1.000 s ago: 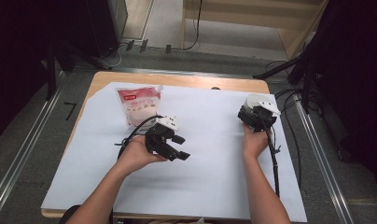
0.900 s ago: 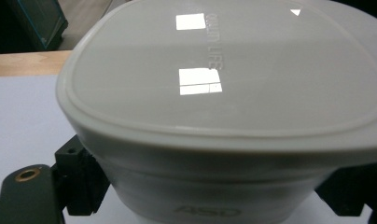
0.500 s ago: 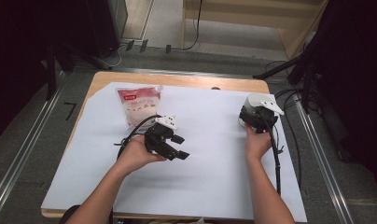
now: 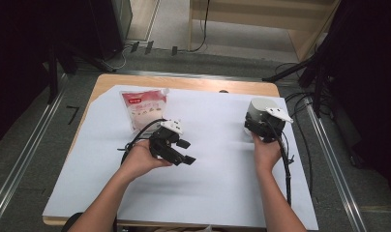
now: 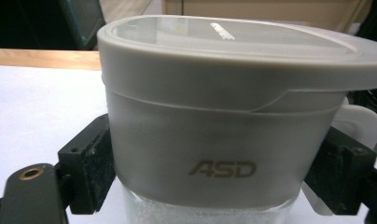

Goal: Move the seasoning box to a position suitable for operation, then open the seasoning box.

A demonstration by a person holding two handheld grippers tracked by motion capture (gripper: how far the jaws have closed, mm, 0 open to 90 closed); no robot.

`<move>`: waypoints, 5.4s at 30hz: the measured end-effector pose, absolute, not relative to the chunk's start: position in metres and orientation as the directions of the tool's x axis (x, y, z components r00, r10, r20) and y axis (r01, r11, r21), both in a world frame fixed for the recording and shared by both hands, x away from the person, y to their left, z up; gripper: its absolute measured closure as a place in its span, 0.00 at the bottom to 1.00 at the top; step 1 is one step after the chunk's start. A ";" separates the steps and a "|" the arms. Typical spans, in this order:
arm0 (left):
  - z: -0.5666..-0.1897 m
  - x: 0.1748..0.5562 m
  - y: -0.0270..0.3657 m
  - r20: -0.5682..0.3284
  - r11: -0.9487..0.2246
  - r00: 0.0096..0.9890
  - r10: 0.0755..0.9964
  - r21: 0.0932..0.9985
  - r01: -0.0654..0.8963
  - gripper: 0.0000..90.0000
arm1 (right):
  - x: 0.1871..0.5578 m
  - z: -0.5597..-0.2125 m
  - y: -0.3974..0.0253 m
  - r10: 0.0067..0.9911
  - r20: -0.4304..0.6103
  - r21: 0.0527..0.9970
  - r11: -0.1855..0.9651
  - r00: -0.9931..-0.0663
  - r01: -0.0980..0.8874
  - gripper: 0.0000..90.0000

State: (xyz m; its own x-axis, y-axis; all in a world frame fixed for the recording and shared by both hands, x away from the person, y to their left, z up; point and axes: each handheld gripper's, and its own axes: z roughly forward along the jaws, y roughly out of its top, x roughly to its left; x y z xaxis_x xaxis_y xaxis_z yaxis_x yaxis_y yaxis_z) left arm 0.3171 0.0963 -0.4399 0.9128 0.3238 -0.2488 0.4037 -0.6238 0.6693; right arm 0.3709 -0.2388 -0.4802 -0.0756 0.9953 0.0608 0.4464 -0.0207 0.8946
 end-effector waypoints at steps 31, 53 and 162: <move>-0.440 0.324 0.113 -0.267 -0.610 0.886 0.380 0.648 0.457 0.38 | 0.299 -0.460 -0.153 0.896 0.090 0.924 0.088 -0.436 0.372 0.16; -0.437 0.330 0.133 -0.244 -0.583 0.873 0.421 0.665 0.467 0.39 | 0.273 -0.496 -0.105 0.826 0.016 0.917 0.212 -0.563 0.337 0.16; -0.449 0.330 0.103 -0.256 -0.510 0.808 0.530 0.665 0.545 1.00 | 0.278 -0.472 -0.173 0.677 0.181 0.791 0.331 -0.713 0.515 1.00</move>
State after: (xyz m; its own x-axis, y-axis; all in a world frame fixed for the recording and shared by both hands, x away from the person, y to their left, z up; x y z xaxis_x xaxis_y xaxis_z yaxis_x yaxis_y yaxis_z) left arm 0.3299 0.1030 -0.4489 0.8084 0.5301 -0.2559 0.5452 -0.5103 0.6651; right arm 0.2783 -0.1734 -0.4721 -0.7135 0.6768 0.1815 0.5150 0.3310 0.7907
